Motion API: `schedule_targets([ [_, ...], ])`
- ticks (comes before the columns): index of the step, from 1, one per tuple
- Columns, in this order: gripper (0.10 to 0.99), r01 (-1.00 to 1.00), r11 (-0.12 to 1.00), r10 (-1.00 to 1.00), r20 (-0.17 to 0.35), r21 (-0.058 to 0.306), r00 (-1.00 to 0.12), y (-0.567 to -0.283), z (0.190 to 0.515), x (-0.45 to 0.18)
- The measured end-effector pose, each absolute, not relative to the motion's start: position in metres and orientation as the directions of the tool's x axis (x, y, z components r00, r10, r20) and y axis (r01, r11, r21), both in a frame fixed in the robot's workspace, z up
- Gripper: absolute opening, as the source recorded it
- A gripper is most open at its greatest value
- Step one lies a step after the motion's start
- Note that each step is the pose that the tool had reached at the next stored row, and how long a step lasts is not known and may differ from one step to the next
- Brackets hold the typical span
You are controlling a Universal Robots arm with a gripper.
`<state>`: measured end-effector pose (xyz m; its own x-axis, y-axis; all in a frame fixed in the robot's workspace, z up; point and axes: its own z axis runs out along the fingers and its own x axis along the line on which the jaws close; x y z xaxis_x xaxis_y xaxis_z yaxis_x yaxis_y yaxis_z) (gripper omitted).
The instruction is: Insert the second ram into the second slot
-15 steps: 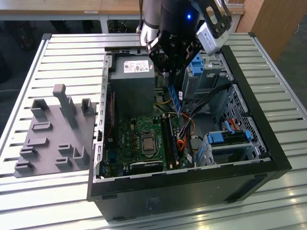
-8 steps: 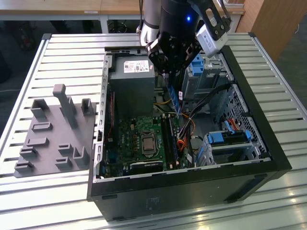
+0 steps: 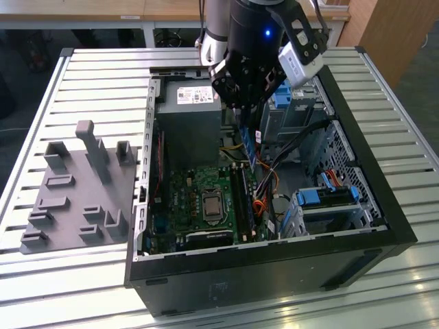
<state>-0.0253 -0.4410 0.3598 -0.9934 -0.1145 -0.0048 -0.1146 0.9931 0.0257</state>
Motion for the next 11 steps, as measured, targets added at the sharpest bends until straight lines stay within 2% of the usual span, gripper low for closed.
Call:
schedule_targets([
  [11,0.137,-0.028,0.999,-0.028,-0.005,0.026,-1.0,-0.4412,0.3553,-0.0253],
])
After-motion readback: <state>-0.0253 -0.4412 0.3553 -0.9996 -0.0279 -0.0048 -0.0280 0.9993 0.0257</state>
